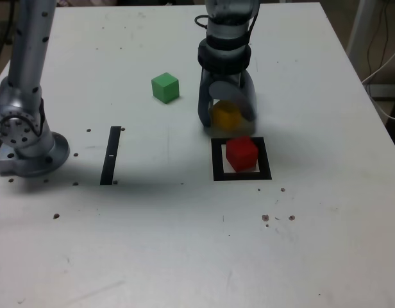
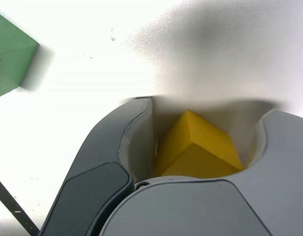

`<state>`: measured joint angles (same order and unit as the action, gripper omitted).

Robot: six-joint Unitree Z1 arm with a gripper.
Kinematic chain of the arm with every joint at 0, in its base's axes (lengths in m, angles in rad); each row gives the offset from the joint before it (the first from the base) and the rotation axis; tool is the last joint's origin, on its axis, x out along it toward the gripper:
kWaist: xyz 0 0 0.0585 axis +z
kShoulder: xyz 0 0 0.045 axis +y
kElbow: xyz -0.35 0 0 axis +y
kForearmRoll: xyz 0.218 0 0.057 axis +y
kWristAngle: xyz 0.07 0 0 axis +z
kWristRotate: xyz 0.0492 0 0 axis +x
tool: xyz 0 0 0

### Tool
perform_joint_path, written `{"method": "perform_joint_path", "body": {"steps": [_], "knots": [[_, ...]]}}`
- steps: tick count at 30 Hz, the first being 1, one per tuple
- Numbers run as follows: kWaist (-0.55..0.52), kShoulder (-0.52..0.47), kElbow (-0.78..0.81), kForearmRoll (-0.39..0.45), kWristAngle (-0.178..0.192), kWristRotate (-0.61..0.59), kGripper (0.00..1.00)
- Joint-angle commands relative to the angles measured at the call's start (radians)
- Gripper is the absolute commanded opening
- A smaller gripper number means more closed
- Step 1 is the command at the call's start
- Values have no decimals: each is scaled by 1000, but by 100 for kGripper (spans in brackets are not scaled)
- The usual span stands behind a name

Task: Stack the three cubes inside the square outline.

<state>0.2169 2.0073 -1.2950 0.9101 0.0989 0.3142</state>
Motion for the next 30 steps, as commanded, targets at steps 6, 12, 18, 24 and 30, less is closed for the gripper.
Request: {"method": "perform_joint_path", "body": {"steps": [6, 12, 18, 24, 30], "knots": [[1, 3, 13, -19, 5, -16, 51], [-1, -9, 14, -15, 8, -23, 45], [-15, -48, 6, 5, 12, -28, 42], [-42, -96, -13, 49, 3, -36, 42], [-97, -154, -48, 112, 1, -69, 42]]}}
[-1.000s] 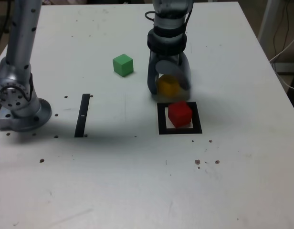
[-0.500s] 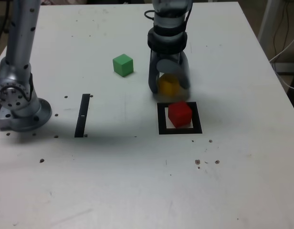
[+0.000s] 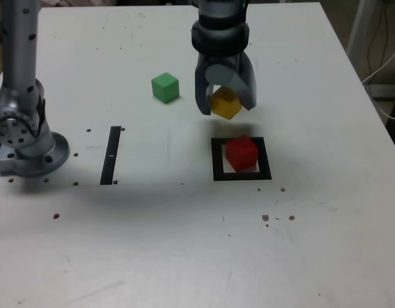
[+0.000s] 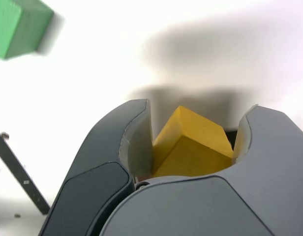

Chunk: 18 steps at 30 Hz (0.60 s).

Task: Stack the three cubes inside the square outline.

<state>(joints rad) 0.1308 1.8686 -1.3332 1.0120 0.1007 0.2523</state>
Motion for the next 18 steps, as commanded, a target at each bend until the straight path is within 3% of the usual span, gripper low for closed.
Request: {"method": "perform_joint_path", "body": {"steps": [1, 18], "knots": [[-23, -24, -16, 20, 0, -16, 42], [-255, -55, -16, 49, -3, -205, 42]]}}
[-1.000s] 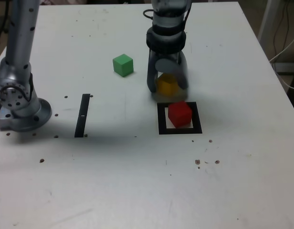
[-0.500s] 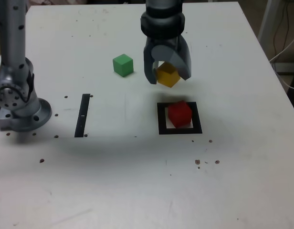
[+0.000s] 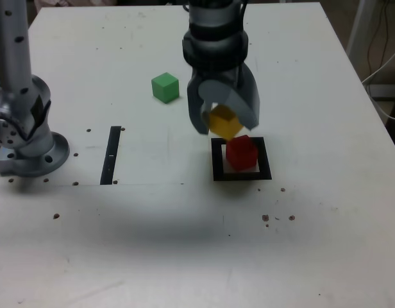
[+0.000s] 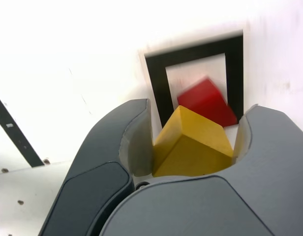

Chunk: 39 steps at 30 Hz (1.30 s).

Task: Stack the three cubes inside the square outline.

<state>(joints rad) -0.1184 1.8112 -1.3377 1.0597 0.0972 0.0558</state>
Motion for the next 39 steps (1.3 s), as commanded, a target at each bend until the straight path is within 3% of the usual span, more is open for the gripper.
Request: {"method": "perform_joint_path", "body": {"steps": [1, 12, 39], "knots": [[-13, 7, -15, 2, 0, -12, 42], [-55, 67, -41, -9, 16, -44, 42], [-38, 76, -15, -45, 35, -45, 47]]}}
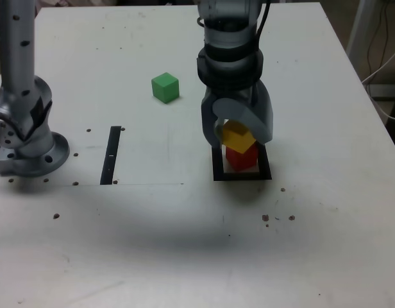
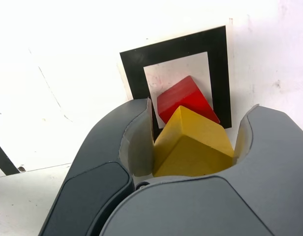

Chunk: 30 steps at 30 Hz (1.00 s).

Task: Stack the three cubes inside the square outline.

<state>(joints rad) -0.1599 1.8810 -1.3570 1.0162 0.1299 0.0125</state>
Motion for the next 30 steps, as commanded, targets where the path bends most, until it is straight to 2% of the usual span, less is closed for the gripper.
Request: {"method": "perform_joint_path", "body": {"steps": [1, 8, 12, 15, 22, 25, 30], "knots": [[5, 7, 5, -2, 3, -2, 47], [11, 9, 12, -9, 6, -2, 47], [11, 9, 13, -12, 3, -1, 51], [11, 9, 15, -20, 1, 3, 61], [11, 9, 29, -43, -9, 2, 93], [12, 6, 37, -44, -14, -2, 98], [13, 2, 39, -42, -10, -3, 99]]}}
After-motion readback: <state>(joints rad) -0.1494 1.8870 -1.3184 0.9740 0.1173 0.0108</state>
